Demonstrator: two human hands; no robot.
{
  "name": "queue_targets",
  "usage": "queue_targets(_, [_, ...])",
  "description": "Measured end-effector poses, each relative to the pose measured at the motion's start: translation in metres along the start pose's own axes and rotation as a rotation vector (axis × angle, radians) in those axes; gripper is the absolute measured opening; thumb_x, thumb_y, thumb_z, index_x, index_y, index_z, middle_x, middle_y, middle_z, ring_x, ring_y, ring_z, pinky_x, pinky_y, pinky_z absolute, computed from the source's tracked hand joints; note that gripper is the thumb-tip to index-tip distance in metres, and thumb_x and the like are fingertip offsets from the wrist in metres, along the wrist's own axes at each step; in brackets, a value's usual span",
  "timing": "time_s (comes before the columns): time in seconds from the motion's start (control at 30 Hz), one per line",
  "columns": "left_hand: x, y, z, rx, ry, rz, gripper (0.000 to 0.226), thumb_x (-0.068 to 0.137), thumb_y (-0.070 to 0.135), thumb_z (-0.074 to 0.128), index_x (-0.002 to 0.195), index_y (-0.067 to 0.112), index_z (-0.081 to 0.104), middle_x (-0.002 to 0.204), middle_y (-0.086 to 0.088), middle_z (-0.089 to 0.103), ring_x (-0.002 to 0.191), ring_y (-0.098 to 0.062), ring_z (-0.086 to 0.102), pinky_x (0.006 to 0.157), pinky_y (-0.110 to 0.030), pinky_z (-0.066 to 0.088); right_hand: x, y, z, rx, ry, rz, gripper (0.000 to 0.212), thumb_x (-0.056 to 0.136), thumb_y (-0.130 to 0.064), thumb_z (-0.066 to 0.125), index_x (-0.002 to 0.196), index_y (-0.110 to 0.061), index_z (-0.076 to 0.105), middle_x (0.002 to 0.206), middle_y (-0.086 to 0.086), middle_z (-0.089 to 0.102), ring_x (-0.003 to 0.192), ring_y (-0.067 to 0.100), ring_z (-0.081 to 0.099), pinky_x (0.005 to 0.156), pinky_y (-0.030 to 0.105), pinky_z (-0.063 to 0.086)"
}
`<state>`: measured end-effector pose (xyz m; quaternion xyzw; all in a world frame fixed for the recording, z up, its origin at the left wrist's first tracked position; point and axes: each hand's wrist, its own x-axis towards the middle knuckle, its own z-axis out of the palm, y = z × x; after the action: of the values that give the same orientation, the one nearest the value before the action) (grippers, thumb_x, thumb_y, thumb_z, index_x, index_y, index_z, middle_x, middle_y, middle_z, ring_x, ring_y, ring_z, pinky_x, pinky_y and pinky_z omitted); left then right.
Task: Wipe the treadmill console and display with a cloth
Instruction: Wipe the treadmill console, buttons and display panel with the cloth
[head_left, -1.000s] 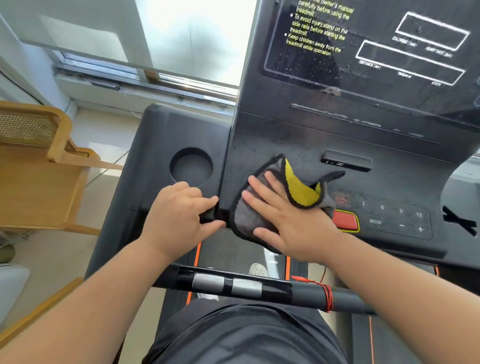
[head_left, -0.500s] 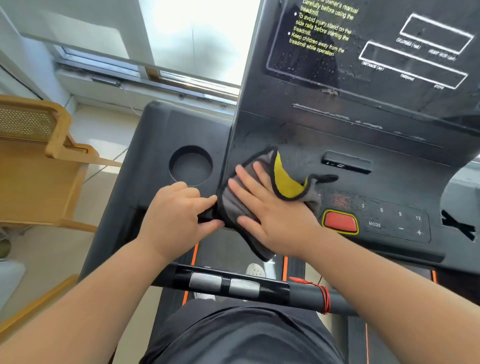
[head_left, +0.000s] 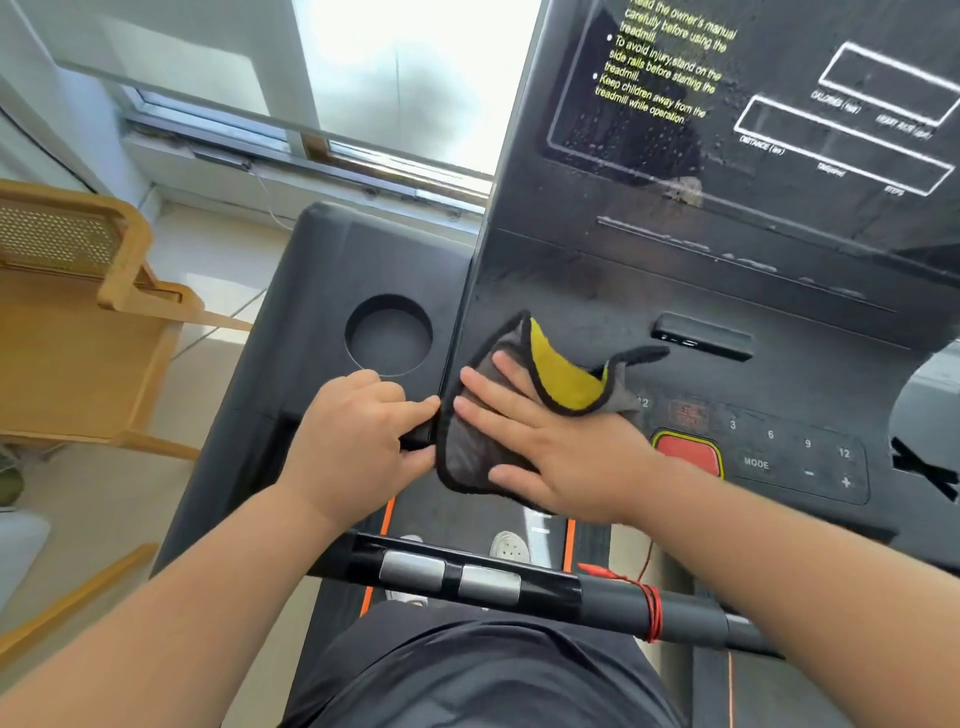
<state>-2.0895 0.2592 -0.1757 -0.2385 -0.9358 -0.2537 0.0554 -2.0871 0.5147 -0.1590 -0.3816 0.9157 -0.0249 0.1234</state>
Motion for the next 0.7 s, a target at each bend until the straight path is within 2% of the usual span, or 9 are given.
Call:
queue_targets(0.1, [-0.001,-0.002,-0.001,0.017,-0.056,0.009,0.05,0.075,0.058,0.064,0.097,0.016,0.08,0.057,0.004,0.052,0.057,-0.019,0.043,0.054,-0.036,0.046,0.02,0.052,-0.017,0.018,-0.061,0.001,0.075,0.102,-0.066,0.025,0.165,-0.028,0.011,0.172,-0.008,-0.009,0.158,0.017,-0.018,0.128,0.042,-0.009])
queue_targets(0.23, [0.001,-0.002,-0.005,0.028,-0.071,0.005,0.056,0.075,0.064,0.06,0.098,0.017,0.081,0.058,0.007,0.053,0.059,-0.017,0.044,0.055,-0.034,0.046,0.059,0.096,-0.049,-0.224,0.074,0.021,0.074,0.103,-0.061,0.031,0.165,-0.022,0.016,0.172,-0.004,0.001,0.157,0.014,-0.016,0.128,0.038,-0.012])
queue_targets(0.33, [0.007,-0.001,-0.007,0.0,-0.038,-0.011,0.053,0.076,0.064,0.059,0.093,0.019,0.081,0.06,0.008,0.055,0.061,-0.014,0.041,0.058,-0.03,0.044,0.063,0.084,-0.047,-0.183,0.151,0.08,0.075,0.103,-0.06,0.034,0.165,-0.022,0.014,0.173,-0.003,-0.003,0.157,0.016,-0.02,0.128,0.041,-0.011])
queue_targets(0.43, [0.015,0.0,-0.008,-0.007,-0.013,-0.028,0.05,0.075,0.064,0.059,0.086,0.02,0.081,0.06,0.01,0.054,0.063,-0.012,0.038,0.06,-0.028,0.043,0.055,0.047,-0.028,0.002,0.094,0.18,0.081,0.101,-0.063,0.033,0.166,-0.021,0.01,0.172,-0.002,-0.015,0.155,0.019,-0.028,0.128,0.05,-0.006])
queue_targets(0.47, [0.017,0.001,-0.009,-0.011,-0.017,-0.025,0.05,0.073,0.065,0.06,0.083,0.02,0.08,0.059,0.01,0.052,0.063,-0.012,0.038,0.06,-0.028,0.042,0.049,0.035,-0.021,0.043,0.067,0.19,0.082,0.1,-0.064,0.031,0.166,-0.022,0.01,0.172,-0.002,-0.015,0.155,0.019,-0.027,0.128,0.049,-0.008])
queue_targets(0.53, [0.019,0.0,-0.009,-0.018,-0.028,-0.012,0.046,0.071,0.063,0.061,0.076,0.02,0.078,0.057,0.009,0.048,0.06,-0.014,0.038,0.058,-0.027,0.039,0.033,0.011,-0.01,0.063,0.05,0.153,0.078,0.101,-0.062,0.029,0.166,-0.022,0.012,0.173,-0.003,-0.011,0.158,0.02,-0.021,0.127,0.045,-0.012])
queue_targets(0.63, [0.015,-0.001,-0.009,-0.061,-0.022,-0.028,0.043,0.073,0.056,0.059,0.084,0.02,0.082,0.056,0.009,0.053,0.059,-0.015,0.04,0.058,-0.027,0.042,0.001,-0.008,-0.001,0.019,-0.019,0.047,0.07,0.105,-0.056,0.029,0.166,-0.025,0.013,0.174,-0.005,-0.006,0.159,0.019,-0.014,0.128,0.043,-0.011])
queue_targets(0.7, [0.014,-0.003,-0.009,-0.069,-0.029,-0.042,0.049,0.073,0.06,0.059,0.089,0.02,0.082,0.057,0.011,0.051,0.061,-0.013,0.038,0.06,-0.027,0.042,-0.01,0.013,-0.005,0.014,-0.04,0.029,0.069,0.105,-0.057,0.029,0.165,-0.027,0.015,0.174,-0.005,-0.002,0.16,0.02,-0.009,0.128,0.043,-0.011])
